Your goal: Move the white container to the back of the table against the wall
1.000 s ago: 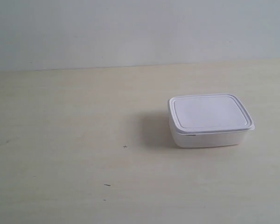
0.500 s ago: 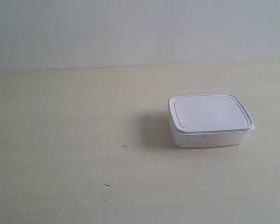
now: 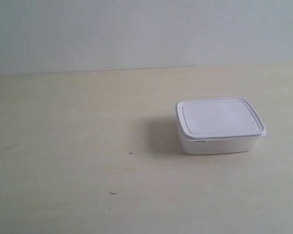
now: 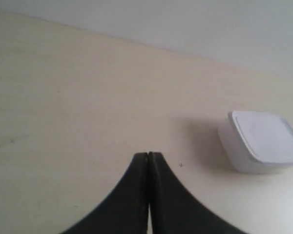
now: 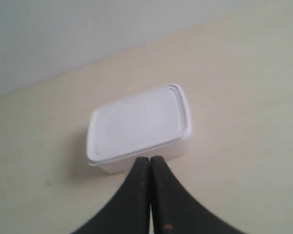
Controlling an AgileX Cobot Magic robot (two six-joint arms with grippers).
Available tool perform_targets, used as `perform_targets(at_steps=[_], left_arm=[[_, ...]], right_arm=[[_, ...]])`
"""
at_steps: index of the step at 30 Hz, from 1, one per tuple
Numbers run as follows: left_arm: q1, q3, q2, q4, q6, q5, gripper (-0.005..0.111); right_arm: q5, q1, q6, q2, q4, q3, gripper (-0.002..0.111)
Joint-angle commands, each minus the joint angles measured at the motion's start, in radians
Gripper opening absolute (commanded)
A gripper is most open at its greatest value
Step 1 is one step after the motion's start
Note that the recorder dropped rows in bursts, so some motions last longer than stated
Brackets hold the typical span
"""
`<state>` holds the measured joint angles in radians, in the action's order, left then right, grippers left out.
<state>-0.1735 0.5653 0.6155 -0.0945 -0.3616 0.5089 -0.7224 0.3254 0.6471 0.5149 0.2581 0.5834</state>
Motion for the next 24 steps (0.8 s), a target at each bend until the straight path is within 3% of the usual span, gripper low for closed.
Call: perform_targets(at_steps=[1, 5, 7, 11, 15, 20, 24], left_arm=[[0.003, 0.234, 0.277, -0.236, 0.362, 0.145, 0.0], [0.002, 0.362, 0.463, -0.605, 0.676, 0.162, 0.0], [-0.013, 0.39, 0.525, -0.697, 0.753, 0.158, 0.0], [-0.077, 0.403, 0.625, -0.701, 0.747, 0.158, 0.0], [-0.191, 0.403, 0.696, -0.701, 0.707, 0.125, 0.0], [-0.337, 0.414, 0.771, -0.685, 0.624, 0.052, 0.0], [-0.414, 0.475, 0.84, -0.557, 0.487, 0.055, 0.0]], right_arm=[[-0.162, 0.001, -0.13, 0.226, 0.046, 0.208, 0.0], [-0.169, 0.001, -0.239, 0.376, -0.049, 0.317, 0.0], [-0.171, 0.001, -0.293, 0.45, -0.123, 0.351, 0.0], [-0.222, 0.001, -0.407, 0.584, -0.258, 0.366, 0.0], [-0.229, -0.007, -0.538, 0.71, -0.437, 0.366, 0.0], [-0.26, -0.103, -0.679, 0.827, -0.558, 0.366, 0.0], [-0.307, -0.21, -0.781, 0.868, -0.617, 0.366, 0.0]])
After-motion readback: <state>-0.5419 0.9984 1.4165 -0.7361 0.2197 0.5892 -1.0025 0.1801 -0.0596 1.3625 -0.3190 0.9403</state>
